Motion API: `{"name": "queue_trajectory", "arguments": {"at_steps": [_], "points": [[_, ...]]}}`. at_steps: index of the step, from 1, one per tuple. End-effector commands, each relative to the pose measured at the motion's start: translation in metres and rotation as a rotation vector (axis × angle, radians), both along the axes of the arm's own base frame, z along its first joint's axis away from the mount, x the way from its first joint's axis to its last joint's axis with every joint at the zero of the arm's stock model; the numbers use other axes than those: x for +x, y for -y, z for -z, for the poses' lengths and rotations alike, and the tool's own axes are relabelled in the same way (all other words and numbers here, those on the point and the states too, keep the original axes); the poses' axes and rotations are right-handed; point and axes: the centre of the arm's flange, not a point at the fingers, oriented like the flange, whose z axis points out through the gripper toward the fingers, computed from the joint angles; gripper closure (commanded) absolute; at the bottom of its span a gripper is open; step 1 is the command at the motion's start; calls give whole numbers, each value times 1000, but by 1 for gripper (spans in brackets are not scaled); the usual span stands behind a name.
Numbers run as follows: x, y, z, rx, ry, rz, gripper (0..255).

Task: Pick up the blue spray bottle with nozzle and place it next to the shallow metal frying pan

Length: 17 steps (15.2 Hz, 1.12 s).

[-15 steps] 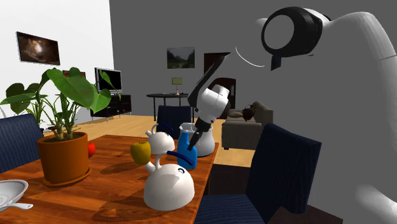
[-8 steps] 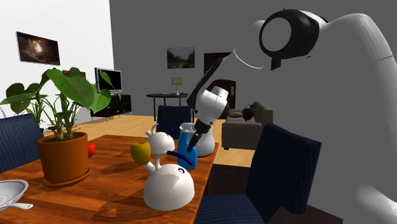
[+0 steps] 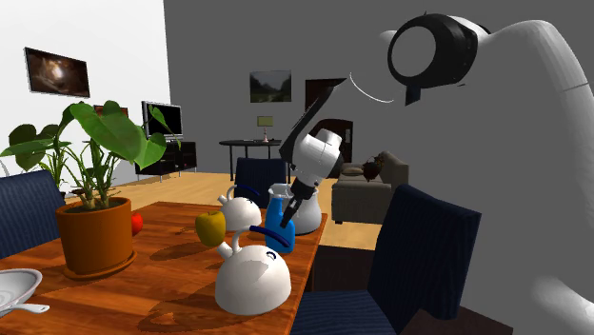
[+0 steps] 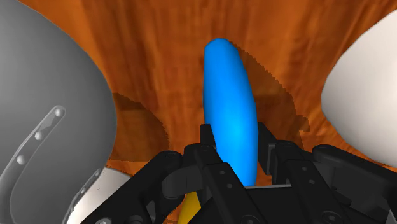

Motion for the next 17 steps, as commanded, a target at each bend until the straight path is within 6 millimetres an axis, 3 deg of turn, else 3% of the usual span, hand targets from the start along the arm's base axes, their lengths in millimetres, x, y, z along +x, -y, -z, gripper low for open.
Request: {"name": "queue_trajectory", "arguments": {"at_steps": [1,4,17], "points": [[0,0,0,0,0,0,255],[0,0,0,0,0,0,255],[0,0,-68,0,0,0,255]]}}
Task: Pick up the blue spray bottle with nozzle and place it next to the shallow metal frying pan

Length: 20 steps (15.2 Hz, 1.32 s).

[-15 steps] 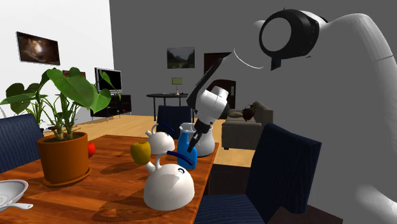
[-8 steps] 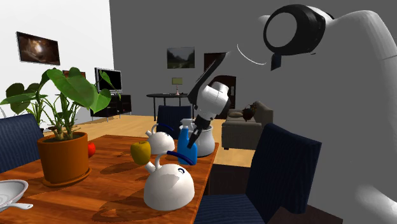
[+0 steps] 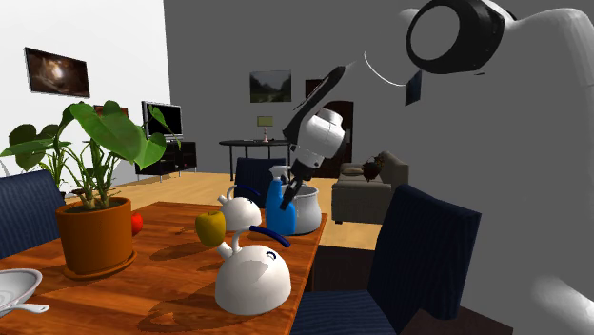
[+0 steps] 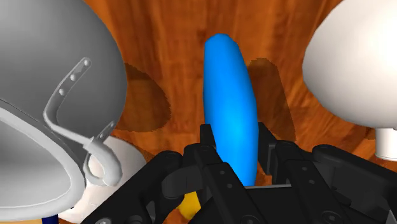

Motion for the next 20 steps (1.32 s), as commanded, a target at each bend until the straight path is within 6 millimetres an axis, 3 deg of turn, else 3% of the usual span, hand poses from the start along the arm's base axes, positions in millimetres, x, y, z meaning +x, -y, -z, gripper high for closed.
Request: {"name": "queue_trajectory", "arguments": {"at_steps": [1,20], "points": [[0,0,-11,0,0,0,255],[0,0,-112,0,0,0,255]]}}
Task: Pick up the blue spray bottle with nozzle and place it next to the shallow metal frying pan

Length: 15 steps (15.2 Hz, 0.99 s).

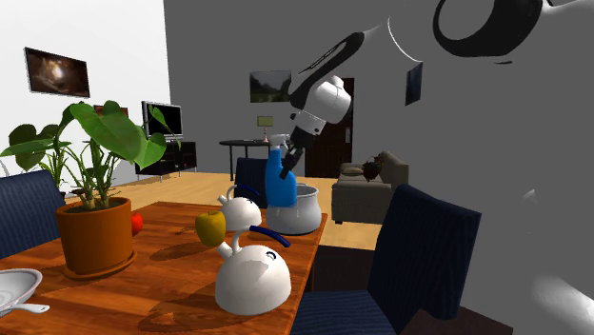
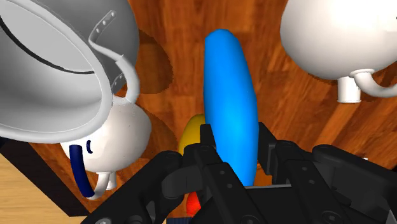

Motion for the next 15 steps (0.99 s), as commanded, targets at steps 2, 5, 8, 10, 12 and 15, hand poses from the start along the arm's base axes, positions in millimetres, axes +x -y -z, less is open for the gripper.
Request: {"name": "queue_trajectory", "arguments": {"at_steps": [2,5,8,10,12,15], "points": [[-1,0,-17,0,0,0,255],[-1,0,-33,0,0,0,255],[-1,0,-48,0,0,0,255],[-1,0,-59,0,0,0,255],[-1,0,-69,0,0,0,255],[-1,0,-85,0,0,0,255]]}}
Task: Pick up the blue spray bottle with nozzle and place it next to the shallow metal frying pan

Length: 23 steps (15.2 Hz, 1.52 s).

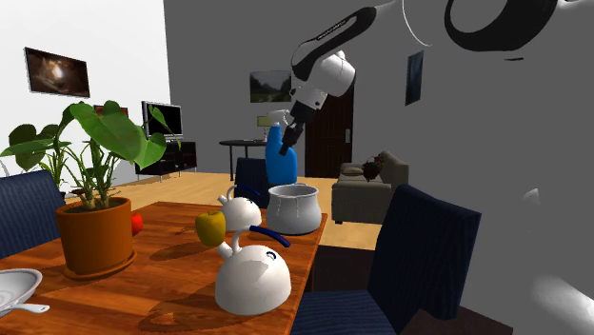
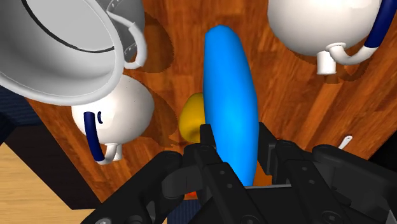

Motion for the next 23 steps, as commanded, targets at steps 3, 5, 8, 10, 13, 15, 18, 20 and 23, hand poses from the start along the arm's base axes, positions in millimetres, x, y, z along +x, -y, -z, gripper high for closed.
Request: {"name": "queue_trajectory", "arguments": {"at_steps": [3,5,8,10,13,15,18,20,23], "points": [[0,0,-22,0,0,0,255],[0,0,-33,0,0,0,255],[0,0,-49,0,0,0,255],[0,0,-59,0,0,0,255],[2,-12,-63,0,0,0,255],[5,-37,-54,0,0,0,255],[9,-74,-41,0,0,0,255],[12,-99,-31,0,0,0,255],[16,-135,-18,0,0,0,255]]}}
